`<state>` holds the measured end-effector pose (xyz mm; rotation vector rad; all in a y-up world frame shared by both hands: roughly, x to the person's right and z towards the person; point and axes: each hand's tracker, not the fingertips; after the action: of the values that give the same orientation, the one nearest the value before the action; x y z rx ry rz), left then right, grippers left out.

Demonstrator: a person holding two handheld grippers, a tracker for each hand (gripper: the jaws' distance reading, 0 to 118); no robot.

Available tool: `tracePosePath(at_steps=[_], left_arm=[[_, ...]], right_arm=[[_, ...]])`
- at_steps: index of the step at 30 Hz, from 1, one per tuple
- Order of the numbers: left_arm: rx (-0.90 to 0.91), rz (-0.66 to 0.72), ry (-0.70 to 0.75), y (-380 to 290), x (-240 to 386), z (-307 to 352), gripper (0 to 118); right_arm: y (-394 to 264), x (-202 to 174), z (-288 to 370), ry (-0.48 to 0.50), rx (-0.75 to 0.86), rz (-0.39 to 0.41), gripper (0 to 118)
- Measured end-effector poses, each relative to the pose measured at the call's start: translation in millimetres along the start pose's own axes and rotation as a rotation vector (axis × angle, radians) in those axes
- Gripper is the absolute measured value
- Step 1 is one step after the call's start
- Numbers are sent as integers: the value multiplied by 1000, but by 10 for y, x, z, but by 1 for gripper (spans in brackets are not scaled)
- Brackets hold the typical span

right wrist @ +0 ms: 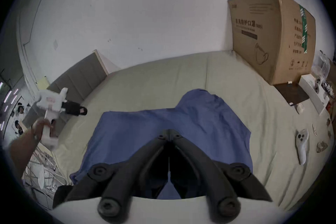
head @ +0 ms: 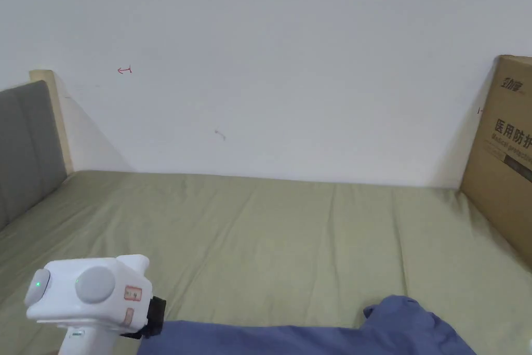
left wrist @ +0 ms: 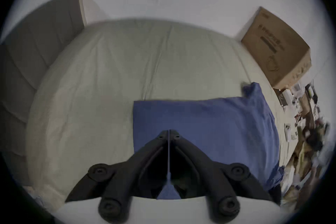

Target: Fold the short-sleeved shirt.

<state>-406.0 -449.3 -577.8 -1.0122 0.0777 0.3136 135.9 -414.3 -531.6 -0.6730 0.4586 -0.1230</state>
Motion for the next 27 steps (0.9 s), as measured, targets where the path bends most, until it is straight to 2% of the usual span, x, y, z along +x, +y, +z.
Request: tracePosePath(at_steps=[2,3,8,11,13,14,15,16,17,19,20,21,22,23,27], left_arm=[[15,32,31,108,-43,-198,93],[-1,47,61,163,-99,-331,96],[-80,19,92,175,-174,-867,95],[-164,-54,108,26,-77,-1109,95],[-115,-131,148,-57,76,-1042,93],[-105,-119,143,-13,56,-971,84],[-98,-114,126,-23,79,-901,68],[-79,-114,100,-33,100,-818,40],[-62,-109,55,-45,115,-731,1],[-52,-54,-24,-12,19,-566,1],[-44,-58,0,-55,43,-461,1],[-34,-68,6,-99,67,-363,1],[-23,-73,-1,-88,8,-321,1],[-14,-80,-7,-124,15,-243,1],[1,-92,-6,-230,-17,-83,1]], right_arm=[[-33,81,-128,-6,-32,-20,0],[-48,125,-189,-8,-51,-31,0],[-78,334,-440,-46,-103,-46,0],[-7,505,-601,-70,-133,-51,0],[123,636,-712,-84,-139,-38,0],[213,711,-775,-97,-140,-29,0],[321,794,-844,-104,-139,-28,0],[430,874,-914,-109,-136,-30,0],[549,956,-997,-112,-131,-37,0],[774,1092,-1217,-120,-125,-47,0],[899,1169,-1382,-123,-136,-50,5],[1003,1234,-1553,-121,-172,-56,34],[1092,1298,-1737,-122,-225,-64,81],[1148,1365,-1963,-120,-328,-60,107],[1238,1598,-2516,-219,-380,-103,105]])
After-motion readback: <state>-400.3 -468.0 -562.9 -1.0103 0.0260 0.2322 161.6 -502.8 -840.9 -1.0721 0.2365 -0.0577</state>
